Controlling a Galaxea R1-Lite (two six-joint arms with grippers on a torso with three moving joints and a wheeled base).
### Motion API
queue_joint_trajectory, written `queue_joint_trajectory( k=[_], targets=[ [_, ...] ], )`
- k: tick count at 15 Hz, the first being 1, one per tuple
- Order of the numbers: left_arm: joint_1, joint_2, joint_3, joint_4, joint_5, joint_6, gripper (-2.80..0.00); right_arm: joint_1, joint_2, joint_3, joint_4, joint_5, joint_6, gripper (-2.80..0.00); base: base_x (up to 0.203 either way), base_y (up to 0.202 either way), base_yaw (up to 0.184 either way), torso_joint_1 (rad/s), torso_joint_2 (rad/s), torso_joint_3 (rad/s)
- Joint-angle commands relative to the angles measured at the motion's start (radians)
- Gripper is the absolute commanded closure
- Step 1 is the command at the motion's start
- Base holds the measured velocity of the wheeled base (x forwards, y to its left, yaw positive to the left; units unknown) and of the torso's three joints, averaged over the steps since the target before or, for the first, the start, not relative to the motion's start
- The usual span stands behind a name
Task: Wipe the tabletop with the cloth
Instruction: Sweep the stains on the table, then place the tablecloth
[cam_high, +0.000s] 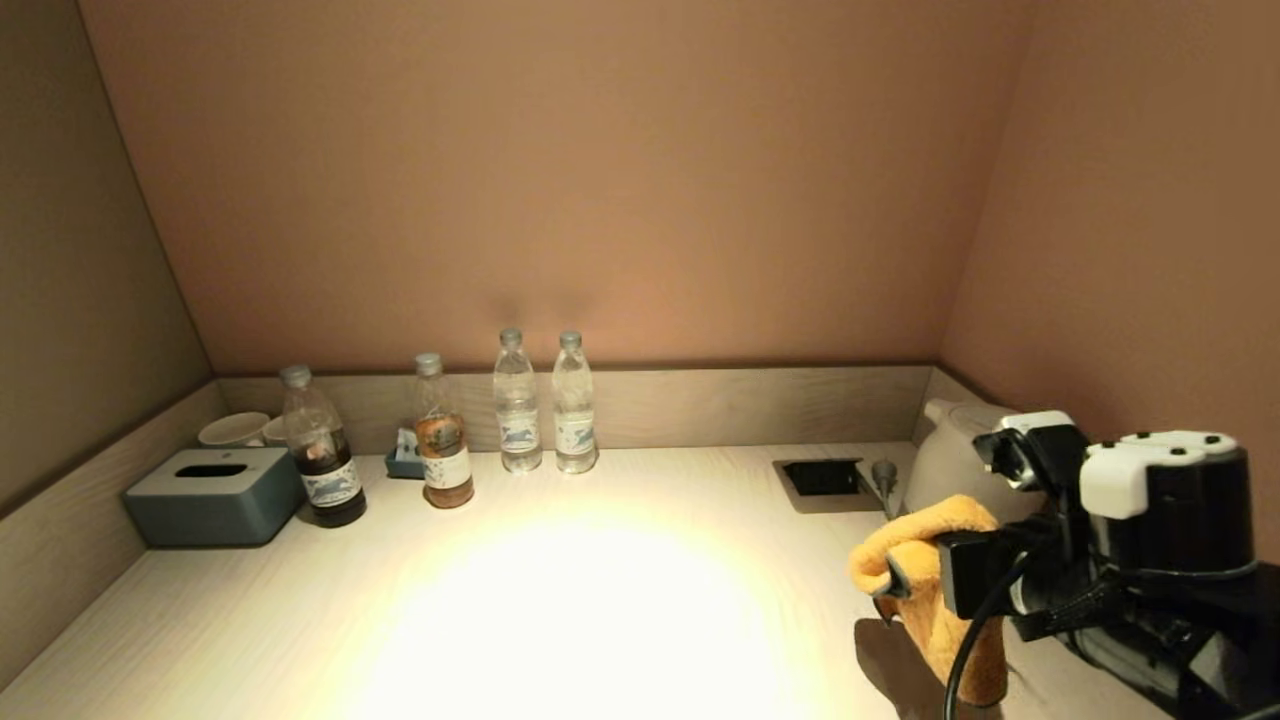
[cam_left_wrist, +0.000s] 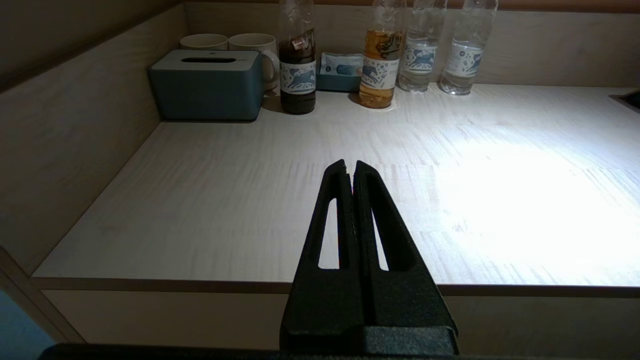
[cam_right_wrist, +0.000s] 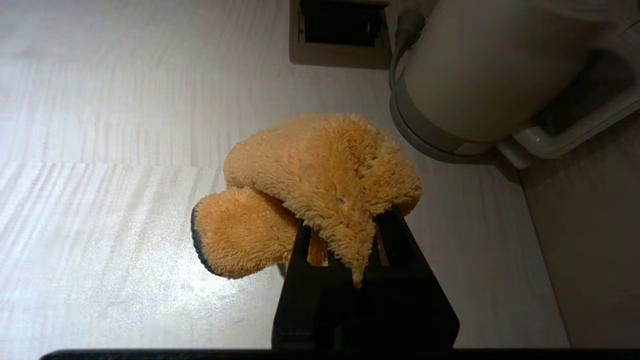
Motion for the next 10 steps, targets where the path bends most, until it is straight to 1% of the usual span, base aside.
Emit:
queue_joint_trajectory(
  k=[1, 4, 6, 7, 8, 10],
  targets=[
    [0.0, 0.002, 0.0, 0.0, 0.0, -0.001, 0.0, -0.01, -0.058, -0.011, -0.001, -0.004, -0.009, 0.0, 0.0, 0.0, 0.0, 0.0, 0.0, 0.0],
    [0.0, 0.002, 0.0, 0.002, 0.0, -0.001, 0.0, -0.047, -0.1, -0.01, -0.002, -0.033, -0.018, 0.0, 0.0, 0.0, 0.0, 0.0, 0.0, 0.0],
    [0.0, 0.002, 0.0, 0.002, 0.0, -0.001, 0.0, -0.055, -0.108, -0.01, -0.002, -0.035, -0.024, 0.0, 0.0, 0.0, 0.0, 0.0, 0.0, 0.0],
    [0.0, 0.002, 0.0, 0.0, 0.0, -0.001, 0.0, -0.071, -0.113, -0.01, -0.003, -0.035, -0.029, 0.0, 0.0, 0.0, 0.0, 0.0, 0.0, 0.0],
    [0.0, 0.002, 0.0, 0.0, 0.0, -0.001, 0.0, -0.112, -0.127, -0.01, -0.005, -0.035, -0.043, 0.0, 0.0, 0.0, 0.0, 0.0, 0.0, 0.0],
    [0.0, 0.002, 0.0, 0.0, 0.0, -0.001, 0.0, -0.134, -0.126, -0.01, -0.006, -0.031, -0.045, 0.0, 0.0, 0.0, 0.0, 0.0, 0.0, 0.0]
  ],
)
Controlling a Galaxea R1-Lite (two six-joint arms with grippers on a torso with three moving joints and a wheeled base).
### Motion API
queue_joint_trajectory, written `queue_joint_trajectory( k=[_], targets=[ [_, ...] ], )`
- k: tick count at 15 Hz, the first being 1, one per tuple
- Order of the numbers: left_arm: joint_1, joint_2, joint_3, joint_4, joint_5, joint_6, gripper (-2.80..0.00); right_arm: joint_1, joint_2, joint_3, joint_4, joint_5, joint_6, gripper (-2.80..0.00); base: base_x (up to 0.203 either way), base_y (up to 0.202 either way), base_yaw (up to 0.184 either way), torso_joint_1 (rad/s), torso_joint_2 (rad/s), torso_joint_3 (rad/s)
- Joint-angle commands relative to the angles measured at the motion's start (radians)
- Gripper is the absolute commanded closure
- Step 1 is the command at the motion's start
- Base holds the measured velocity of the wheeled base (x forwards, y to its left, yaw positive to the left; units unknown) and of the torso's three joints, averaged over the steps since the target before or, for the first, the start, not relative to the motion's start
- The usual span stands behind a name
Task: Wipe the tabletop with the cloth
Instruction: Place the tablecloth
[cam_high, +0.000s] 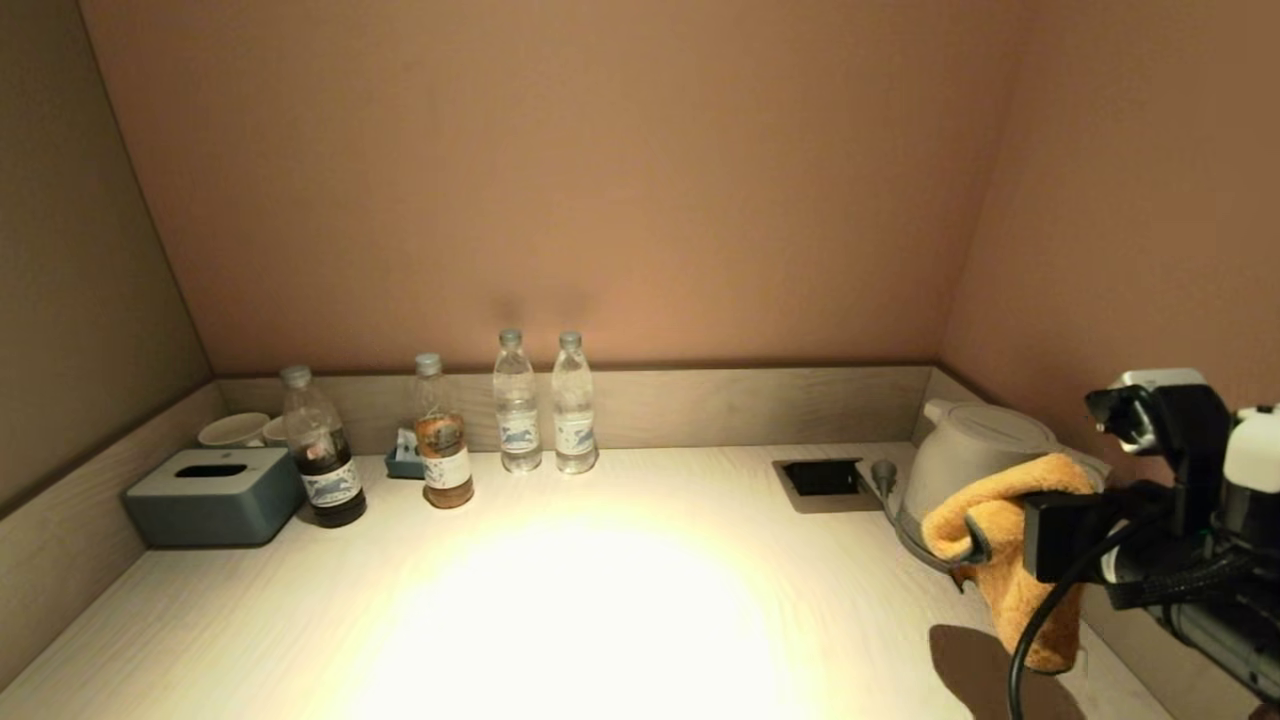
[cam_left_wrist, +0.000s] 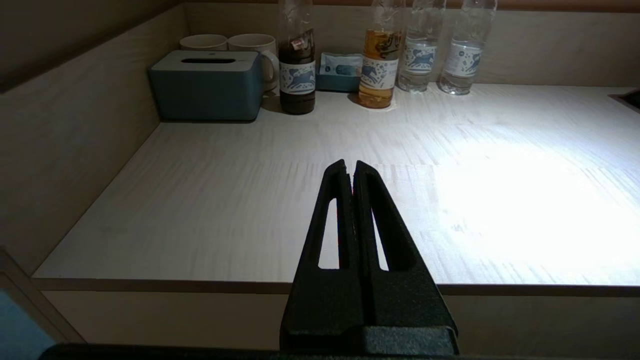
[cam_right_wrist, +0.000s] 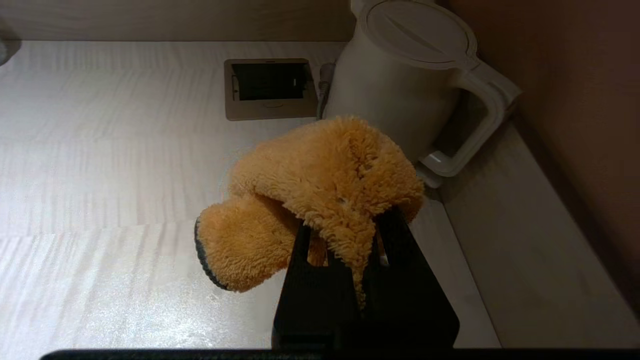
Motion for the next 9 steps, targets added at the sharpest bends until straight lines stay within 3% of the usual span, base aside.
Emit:
queue_joint_trajectory(
  k=[1, 2, 4, 9],
  targets=[
    [0.0, 0.002, 0.0, 0.0, 0.0, -0.001, 0.0, -0.066, 0.006, 0.0, -0.004, 0.004, -0.001, 0.0, 0.0, 0.0, 0.0, 0.0, 0.0, 0.0],
    [0.0, 0.002, 0.0, 0.0, 0.0, -0.001, 0.0, -0.145, 0.024, -0.001, -0.006, 0.008, 0.001, 0.0, 0.0, 0.0, 0.0, 0.0, 0.0, 0.0],
    [0.0, 0.002, 0.0, 0.0, 0.0, -0.001, 0.0, -0.224, 0.076, -0.005, -0.014, 0.012, 0.005, 0.0, 0.0, 0.0, 0.0, 0.0, 0.0, 0.0],
    [0.0, 0.002, 0.0, 0.0, 0.0, -0.001, 0.0, -0.305, 0.171, -0.027, -0.064, 0.014, 0.01, 0.0, 0.0, 0.0, 0.0, 0.0, 0.0, 0.0]
  ],
)
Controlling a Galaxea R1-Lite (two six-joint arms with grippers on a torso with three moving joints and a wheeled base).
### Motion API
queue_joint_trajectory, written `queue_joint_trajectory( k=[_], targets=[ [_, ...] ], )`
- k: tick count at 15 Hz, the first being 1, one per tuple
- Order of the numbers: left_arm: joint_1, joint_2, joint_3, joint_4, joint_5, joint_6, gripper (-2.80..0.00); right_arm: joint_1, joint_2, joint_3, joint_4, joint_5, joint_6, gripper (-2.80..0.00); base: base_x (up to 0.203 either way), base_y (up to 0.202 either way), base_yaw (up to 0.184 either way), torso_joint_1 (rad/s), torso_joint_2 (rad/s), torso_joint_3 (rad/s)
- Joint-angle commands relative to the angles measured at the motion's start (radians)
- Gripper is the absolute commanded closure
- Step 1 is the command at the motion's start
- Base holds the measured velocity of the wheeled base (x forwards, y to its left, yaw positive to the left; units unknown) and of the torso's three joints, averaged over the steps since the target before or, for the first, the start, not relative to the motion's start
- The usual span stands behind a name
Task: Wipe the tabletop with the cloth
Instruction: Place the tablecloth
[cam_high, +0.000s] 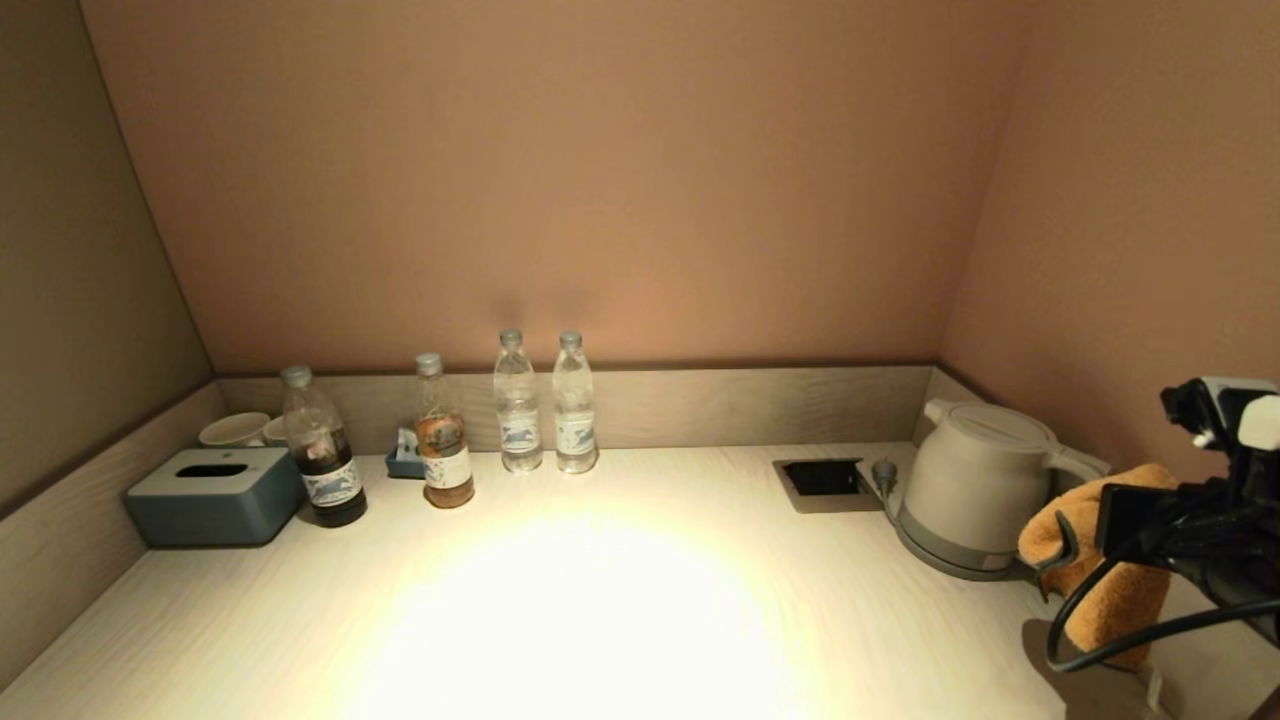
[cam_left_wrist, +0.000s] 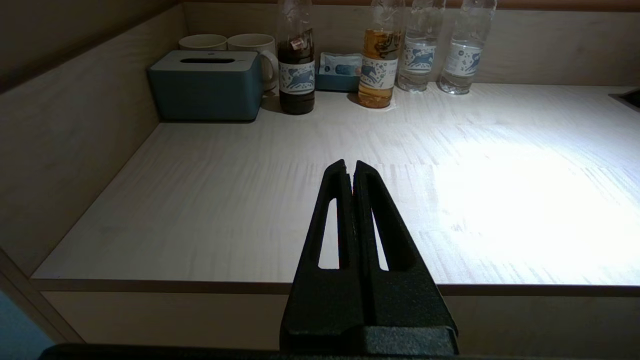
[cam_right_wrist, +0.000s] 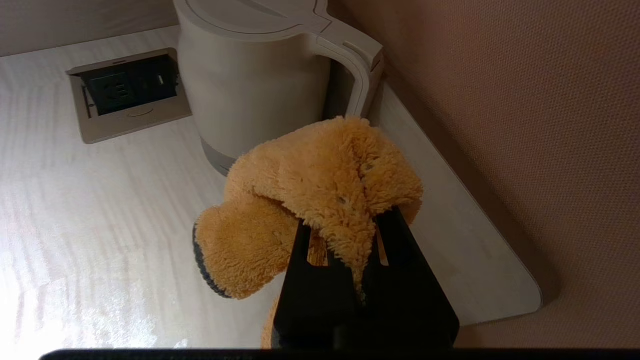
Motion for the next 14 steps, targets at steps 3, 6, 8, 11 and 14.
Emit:
queue_joint_trajectory(
  k=[3, 6, 8, 11, 14],
  targets=[
    [0.0, 0.002, 0.0, 0.0, 0.0, 0.0, 0.0, -0.012, 0.062, -0.009, -0.025, 0.001, 0.001, 0.0, 0.0, 0.0, 0.0, 0.0, 0.0, 0.0],
    [0.0, 0.002, 0.0, 0.0, 0.0, 0.0, 0.0, -0.015, 0.141, -0.032, -0.059, 0.003, 0.003, 0.0, 0.0, 0.0, 0.0, 0.0, 0.0, 0.0],
    [0.0, 0.002, 0.0, 0.0, 0.0, 0.0, 0.0, -0.015, 0.142, -0.033, -0.06, 0.003, 0.004, 0.0, 0.0, 0.0, 0.0, 0.0, 0.0, 0.0],
    [0.0, 0.002, 0.0, 0.0, 0.0, 0.0, 0.0, -0.018, 0.289, -0.054, -0.07, 0.009, 0.029, 0.0, 0.0, 0.0, 0.0, 0.0, 0.0, 0.0],
    [0.0, 0.002, 0.0, 0.0, 0.0, 0.0, 0.0, -0.033, 0.414, -0.087, -0.104, 0.008, 0.084, 0.0, 0.0, 0.0, 0.0, 0.0, 0.0, 0.0]
  ],
)
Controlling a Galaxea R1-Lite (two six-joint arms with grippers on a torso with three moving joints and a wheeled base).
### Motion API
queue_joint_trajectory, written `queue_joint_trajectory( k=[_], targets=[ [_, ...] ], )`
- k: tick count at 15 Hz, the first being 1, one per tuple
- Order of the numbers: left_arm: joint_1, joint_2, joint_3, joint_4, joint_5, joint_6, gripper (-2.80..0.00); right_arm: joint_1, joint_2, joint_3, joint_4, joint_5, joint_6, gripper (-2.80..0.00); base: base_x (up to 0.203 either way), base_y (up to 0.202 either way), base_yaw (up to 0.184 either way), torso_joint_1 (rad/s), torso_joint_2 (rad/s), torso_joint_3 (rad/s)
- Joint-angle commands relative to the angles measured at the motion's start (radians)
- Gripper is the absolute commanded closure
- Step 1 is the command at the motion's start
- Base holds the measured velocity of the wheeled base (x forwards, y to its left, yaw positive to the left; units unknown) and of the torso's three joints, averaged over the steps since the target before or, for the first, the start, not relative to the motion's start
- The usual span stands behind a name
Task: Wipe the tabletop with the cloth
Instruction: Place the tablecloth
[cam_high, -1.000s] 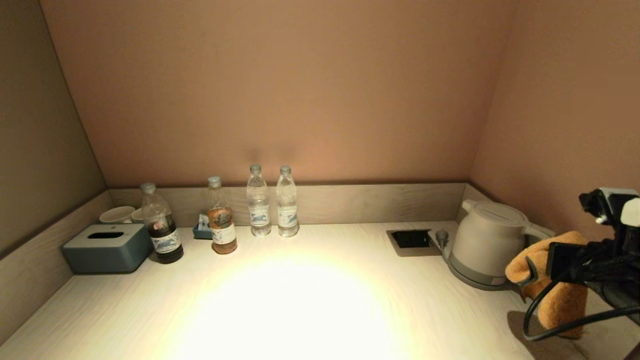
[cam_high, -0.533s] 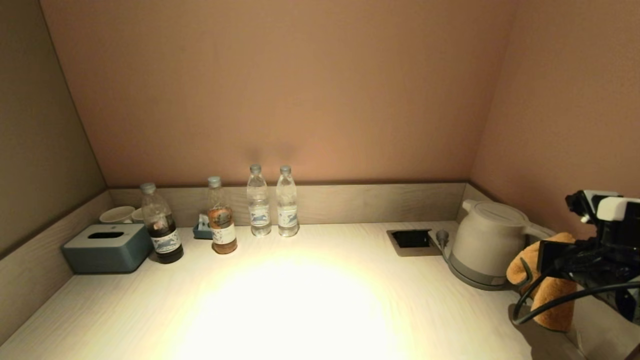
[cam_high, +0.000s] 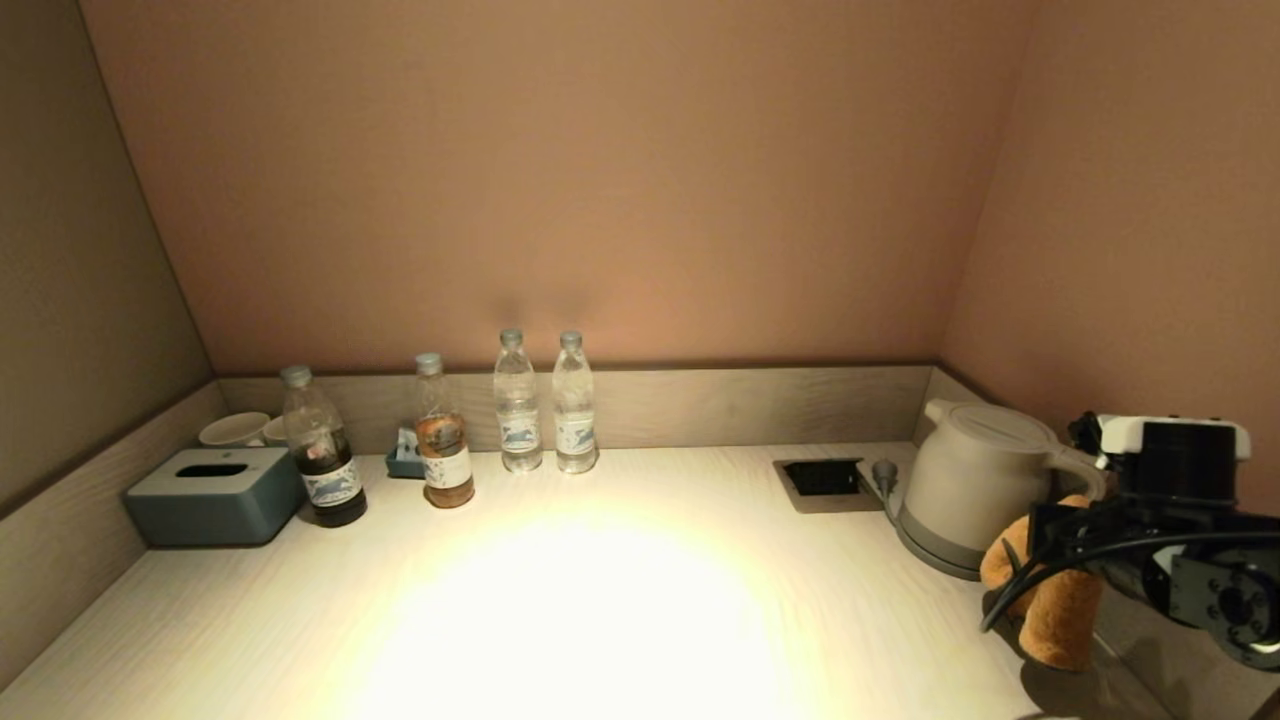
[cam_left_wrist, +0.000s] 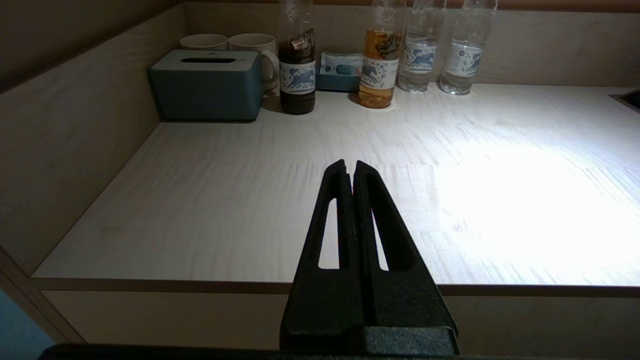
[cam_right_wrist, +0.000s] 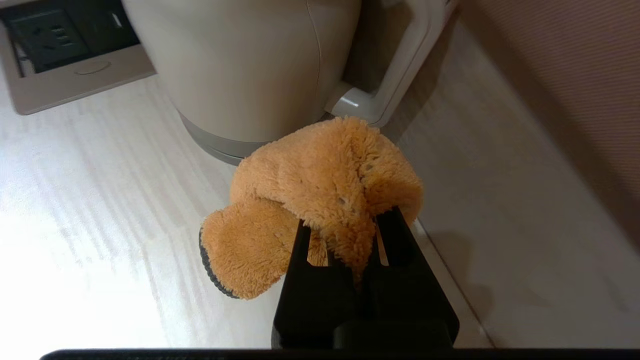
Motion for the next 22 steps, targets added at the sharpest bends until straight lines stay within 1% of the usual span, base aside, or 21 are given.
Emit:
queue_joint_trajectory(
  k=[1, 5, 14, 17, 20, 22],
  targets=[
    [0.0, 0.002, 0.0, 0.0, 0.0, -0.001, 0.0, -0.009, 0.106, -0.01, -0.031, -0.001, 0.025, 0.0, 0.0, 0.0, 0.0, 0.0, 0.0, 0.0],
    [0.0, 0.002, 0.0, 0.0, 0.0, -0.001, 0.0, -0.014, 0.149, -0.012, -0.052, -0.002, 0.027, 0.0, 0.0, 0.0, 0.0, 0.0, 0.0, 0.0],
    [0.0, 0.002, 0.0, 0.0, 0.0, -0.001, 0.0, -0.014, 0.174, 0.006, -0.051, -0.002, 0.032, 0.0, 0.0, 0.0, 0.0, 0.0, 0.0, 0.0],
    [0.0, 0.002, 0.0, 0.0, 0.0, -0.001, 0.0, -0.013, 0.184, 0.055, -0.053, 0.0, 0.032, 0.0, 0.0, 0.0, 0.0, 0.0, 0.0, 0.0],
    [0.0, 0.002, 0.0, 0.0, 0.0, -0.001, 0.0, -0.013, 0.2, 0.062, -0.056, 0.002, 0.032, 0.0, 0.0, 0.0, 0.0, 0.0, 0.0, 0.0],
    [0.0, 0.002, 0.0, 0.0, 0.0, -0.001, 0.0, -0.012, 0.248, 0.09, -0.113, 0.004, 0.028, 0.0, 0.0, 0.0, 0.0, 0.0, 0.0, 0.0]
  ],
)
